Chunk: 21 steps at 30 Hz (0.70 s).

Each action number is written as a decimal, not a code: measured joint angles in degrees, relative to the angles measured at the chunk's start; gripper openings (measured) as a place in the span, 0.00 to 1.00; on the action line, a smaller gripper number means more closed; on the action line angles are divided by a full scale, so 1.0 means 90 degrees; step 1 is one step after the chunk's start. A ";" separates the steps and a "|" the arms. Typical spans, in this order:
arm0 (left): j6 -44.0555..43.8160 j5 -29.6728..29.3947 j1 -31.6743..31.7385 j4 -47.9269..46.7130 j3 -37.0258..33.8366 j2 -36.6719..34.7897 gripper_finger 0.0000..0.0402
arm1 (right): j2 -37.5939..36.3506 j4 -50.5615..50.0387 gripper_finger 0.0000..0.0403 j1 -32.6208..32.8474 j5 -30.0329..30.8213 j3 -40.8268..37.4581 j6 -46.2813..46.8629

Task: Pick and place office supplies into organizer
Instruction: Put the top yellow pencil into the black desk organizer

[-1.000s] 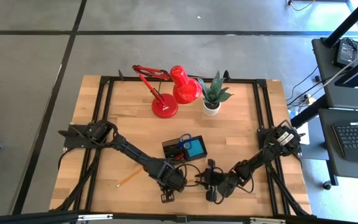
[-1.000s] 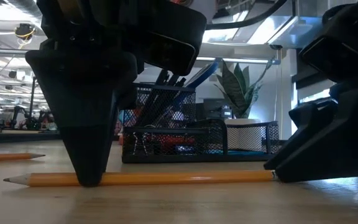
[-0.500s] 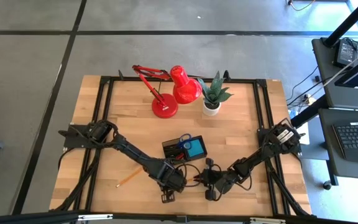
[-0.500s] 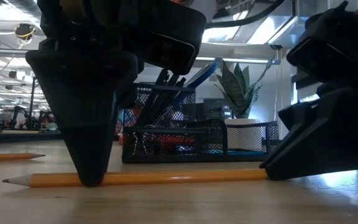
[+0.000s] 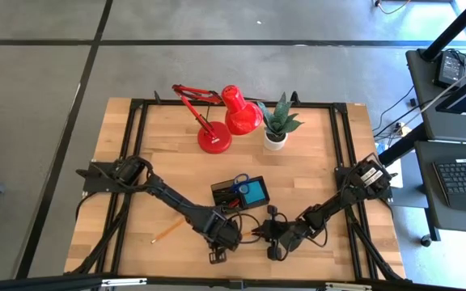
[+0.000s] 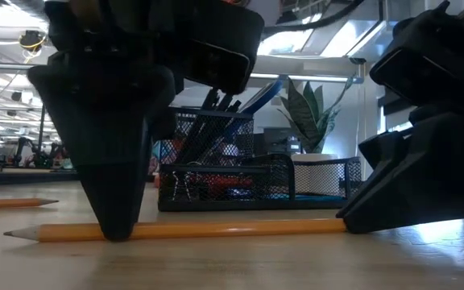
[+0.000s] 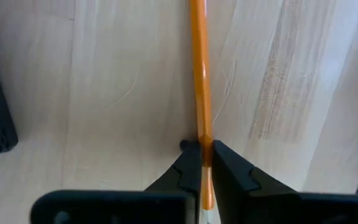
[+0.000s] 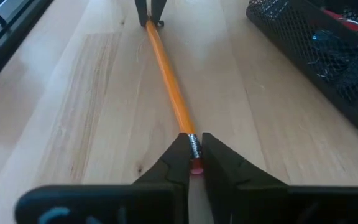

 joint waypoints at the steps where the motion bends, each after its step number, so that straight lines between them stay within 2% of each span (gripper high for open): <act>1: 0.0088 -0.0093 -0.0034 0.0030 -0.0005 -0.0070 0.06 | -0.0006 -0.0001 0.08 0.0000 -0.0002 0.0000 -0.0001; 9: 0.0543 -0.1290 -0.0367 -0.0047 -0.0016 -0.0592 0.16 | -0.0287 -0.0249 0.07 -0.0024 -0.0278 0.0005 -0.0165; 12: 0.0566 -0.1434 -0.0573 -0.0080 -0.0022 -0.0724 0.18 | -0.0440 -0.0404 0.05 -0.0019 -0.0350 -0.0003 -0.0314; 17: 0.0522 -0.2213 -0.0885 -0.0127 -0.0007 -0.1027 0.18 | -0.0520 -0.0582 0.04 -0.0012 -0.0436 -0.0007 -0.0301; 21: 0.0092 -0.2390 -0.1125 -0.0354 -0.0003 -0.1088 0.18 | -0.0571 -0.0879 0.05 -0.0159 -0.0995 0.0016 -0.0025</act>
